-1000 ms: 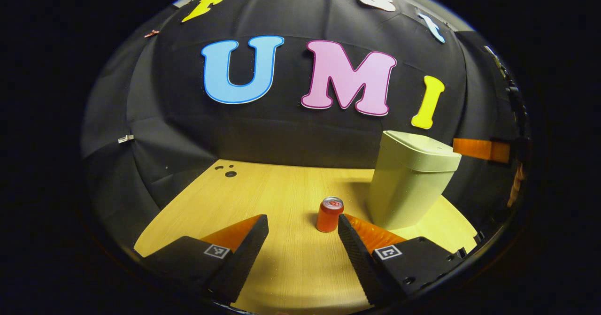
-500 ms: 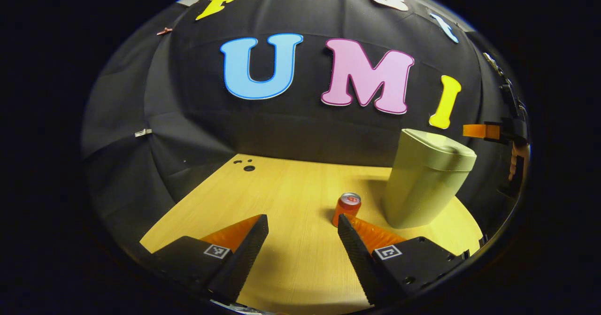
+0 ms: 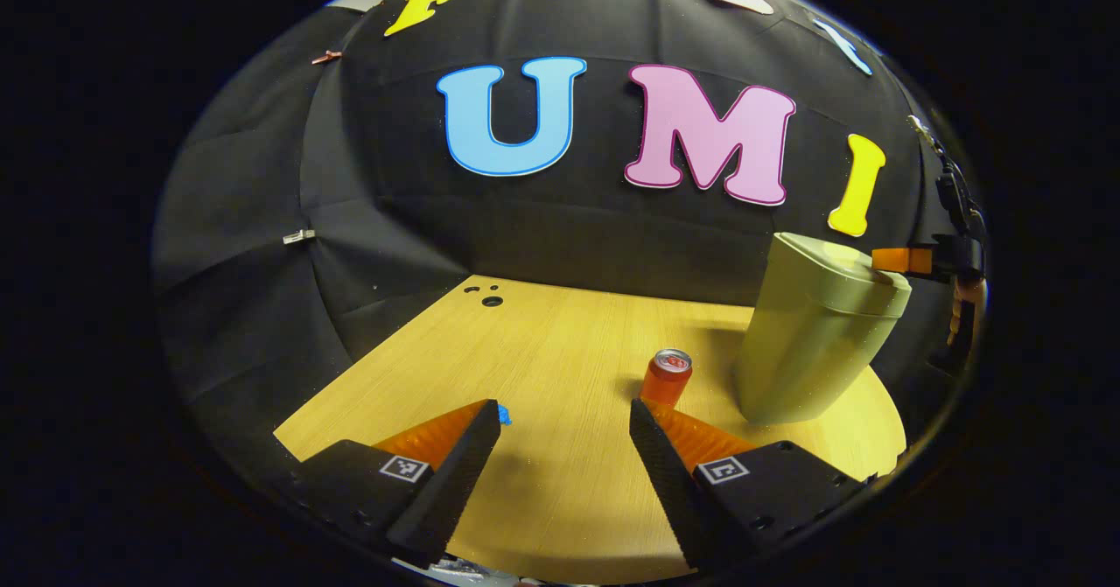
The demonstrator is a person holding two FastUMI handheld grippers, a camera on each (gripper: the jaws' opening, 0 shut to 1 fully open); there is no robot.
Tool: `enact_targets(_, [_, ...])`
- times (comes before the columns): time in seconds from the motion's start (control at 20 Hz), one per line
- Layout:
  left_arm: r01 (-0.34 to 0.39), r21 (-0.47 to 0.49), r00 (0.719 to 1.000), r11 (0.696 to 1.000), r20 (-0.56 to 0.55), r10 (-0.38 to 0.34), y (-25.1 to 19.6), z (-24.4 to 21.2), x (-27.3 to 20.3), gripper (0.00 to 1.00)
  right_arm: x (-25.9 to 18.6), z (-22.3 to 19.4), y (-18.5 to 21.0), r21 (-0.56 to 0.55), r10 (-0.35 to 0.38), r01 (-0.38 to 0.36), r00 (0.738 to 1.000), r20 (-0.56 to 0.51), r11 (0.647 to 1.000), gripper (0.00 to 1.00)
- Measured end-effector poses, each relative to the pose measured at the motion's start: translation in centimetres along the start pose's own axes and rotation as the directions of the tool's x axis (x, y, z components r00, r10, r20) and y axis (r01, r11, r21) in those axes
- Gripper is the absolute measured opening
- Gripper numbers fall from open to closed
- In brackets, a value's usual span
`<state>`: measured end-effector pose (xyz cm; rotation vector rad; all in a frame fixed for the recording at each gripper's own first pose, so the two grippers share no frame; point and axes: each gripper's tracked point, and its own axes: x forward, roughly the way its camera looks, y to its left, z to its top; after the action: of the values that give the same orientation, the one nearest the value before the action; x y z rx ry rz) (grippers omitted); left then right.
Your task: Press the lid of the desktop garbage bin to open it, pick up the crumpled paper on the desktop and throw it into the bin, then pick up the pop can on the desktop and drop it into the bin, and finally close the garbage bin lid.
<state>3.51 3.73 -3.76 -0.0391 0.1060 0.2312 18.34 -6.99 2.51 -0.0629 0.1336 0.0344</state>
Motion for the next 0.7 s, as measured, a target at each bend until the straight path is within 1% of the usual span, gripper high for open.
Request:
enact_targets(0.15, [-0.019, -0.005, 1.0, 1.0, -0.011, 0.019, -1.3, -0.7, -0.5, 0.96, 0.2, 0.0, 0.1, -0.002, 0.027, -0.027, 1.0, 0.005, 1.0, 0.05])
enact_targets(0.3, [-0.039, 0.012, 0.999, 0.999, -0.032, 0.039, -2.4, -1.6, -1.1, 0.96, 0.3, -0.1, 0.2, -0.023, 0.056, -0.056, 0.998, 0.011, 0.998, 0.05])
enact_targets(0.45, [-0.035, 0.027, 0.999, 0.999, -0.034, 0.036, -3.3, -2.0, -1.6, 0.96, 0.3, -0.1, 0.1, -0.037, 0.066, -0.065, 0.998, 0.021, 0.997, 0.05])
enact_targets(0.55, [-0.021, 0.041, 0.999, 0.999, -0.04, 0.022, -3.8, -2.2, -1.7, 0.96, 0.3, -0.1, 0.0, 0.0, 0.063, -0.063, 0.998, 0.029, 0.998, 0.05])
enact_targets(0.65, [-0.007, 0.048, 1.0, 0.999, -0.026, 0.008, -4.0, -1.5, -1.8, 0.95, 0.2, -0.4, 0.2, 0.057, 0.08, -0.081, 0.996, 0.026, 0.995, 0.05])
enact_targets(0.7, [0.0, 0.048, 1.0, 0.999, -0.019, 0.001, -4.1, -1.3, -1.7, 0.95, 0.3, -0.5, 0.3, 0.067, 0.082, -0.083, 0.996, 0.025, 0.994, 0.05])
